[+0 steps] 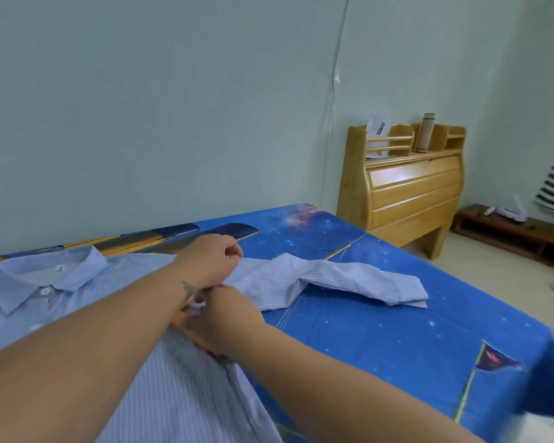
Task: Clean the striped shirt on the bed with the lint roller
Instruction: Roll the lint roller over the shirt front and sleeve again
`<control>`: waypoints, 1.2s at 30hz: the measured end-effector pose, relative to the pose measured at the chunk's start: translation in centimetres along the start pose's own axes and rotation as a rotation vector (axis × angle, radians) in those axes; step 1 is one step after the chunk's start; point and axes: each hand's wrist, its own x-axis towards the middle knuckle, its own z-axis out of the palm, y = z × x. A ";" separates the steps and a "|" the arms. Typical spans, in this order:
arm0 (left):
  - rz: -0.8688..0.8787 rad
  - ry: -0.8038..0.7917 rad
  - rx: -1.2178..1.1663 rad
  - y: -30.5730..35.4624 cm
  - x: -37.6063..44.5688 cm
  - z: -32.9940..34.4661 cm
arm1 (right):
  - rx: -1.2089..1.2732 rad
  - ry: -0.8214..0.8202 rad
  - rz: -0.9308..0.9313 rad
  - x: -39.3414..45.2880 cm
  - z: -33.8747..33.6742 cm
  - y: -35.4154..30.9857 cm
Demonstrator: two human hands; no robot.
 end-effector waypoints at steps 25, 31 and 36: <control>0.111 -0.019 0.097 7.0 -1.0 9.9 | -0.776 0.284 0.493 -5.8 -12.3 23.0; 0.188 -0.020 0.044 7.6 -1.2 10.2 | -1.020 0.351 0.293 -6.7 -14.3 23.7; 0.179 -0.117 0.067 7.3 -1.9 10.4 | -1.081 0.110 0.361 -7.5 -14.5 25.0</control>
